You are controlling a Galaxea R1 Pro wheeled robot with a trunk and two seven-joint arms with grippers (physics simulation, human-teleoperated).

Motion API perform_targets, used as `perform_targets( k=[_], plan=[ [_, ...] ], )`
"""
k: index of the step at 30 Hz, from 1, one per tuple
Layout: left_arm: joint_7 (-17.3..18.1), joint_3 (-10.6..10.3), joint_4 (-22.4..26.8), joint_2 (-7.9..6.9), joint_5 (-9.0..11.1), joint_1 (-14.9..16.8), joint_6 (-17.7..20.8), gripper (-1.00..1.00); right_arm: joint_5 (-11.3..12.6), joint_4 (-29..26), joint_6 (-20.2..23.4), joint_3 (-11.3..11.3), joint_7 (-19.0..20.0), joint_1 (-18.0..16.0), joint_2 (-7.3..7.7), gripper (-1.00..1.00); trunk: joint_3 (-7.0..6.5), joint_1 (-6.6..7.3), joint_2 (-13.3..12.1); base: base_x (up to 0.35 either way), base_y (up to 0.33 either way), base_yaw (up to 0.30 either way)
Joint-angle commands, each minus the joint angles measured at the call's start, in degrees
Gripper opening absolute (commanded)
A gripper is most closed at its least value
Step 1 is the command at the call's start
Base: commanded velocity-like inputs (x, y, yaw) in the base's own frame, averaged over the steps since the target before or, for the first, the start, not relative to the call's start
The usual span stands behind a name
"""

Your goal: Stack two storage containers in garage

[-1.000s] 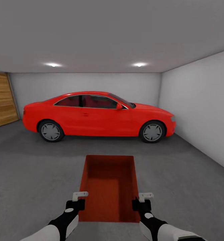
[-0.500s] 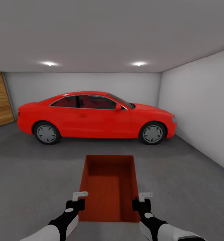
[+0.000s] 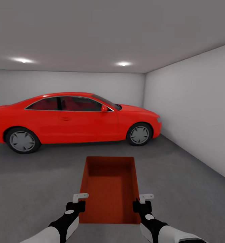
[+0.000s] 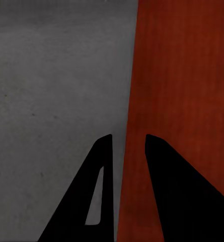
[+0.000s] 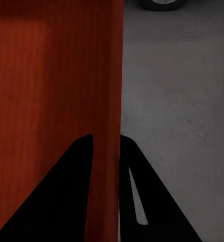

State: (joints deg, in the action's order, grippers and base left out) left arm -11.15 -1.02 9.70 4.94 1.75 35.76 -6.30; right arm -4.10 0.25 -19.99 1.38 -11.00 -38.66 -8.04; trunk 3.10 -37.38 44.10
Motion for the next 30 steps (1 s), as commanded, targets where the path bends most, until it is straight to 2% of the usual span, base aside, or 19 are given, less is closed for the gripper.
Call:
perform_targets(
  k=[1, 30],
  plan=[
    [-0.61, 0.66, -0.2, -0.02, 0.27, 0.01, -0.29, -1.0, -1.79, -0.16, -0.75, -2.88, -0.25, -0.1, -0.05, -1.0, 0.1, -0.05, 0.08, 0.32, 0.076, -0.282],
    [-0.45, 0.66, -0.2, -0.02, 0.27, 0.01, -0.21, -1.0, -1.79, -0.16, -0.75, -2.88, -0.25, -0.1, -0.05, -1.0, 0.1, -0.05, 0.08, 0.32, 0.12, -0.282]
  ],
)
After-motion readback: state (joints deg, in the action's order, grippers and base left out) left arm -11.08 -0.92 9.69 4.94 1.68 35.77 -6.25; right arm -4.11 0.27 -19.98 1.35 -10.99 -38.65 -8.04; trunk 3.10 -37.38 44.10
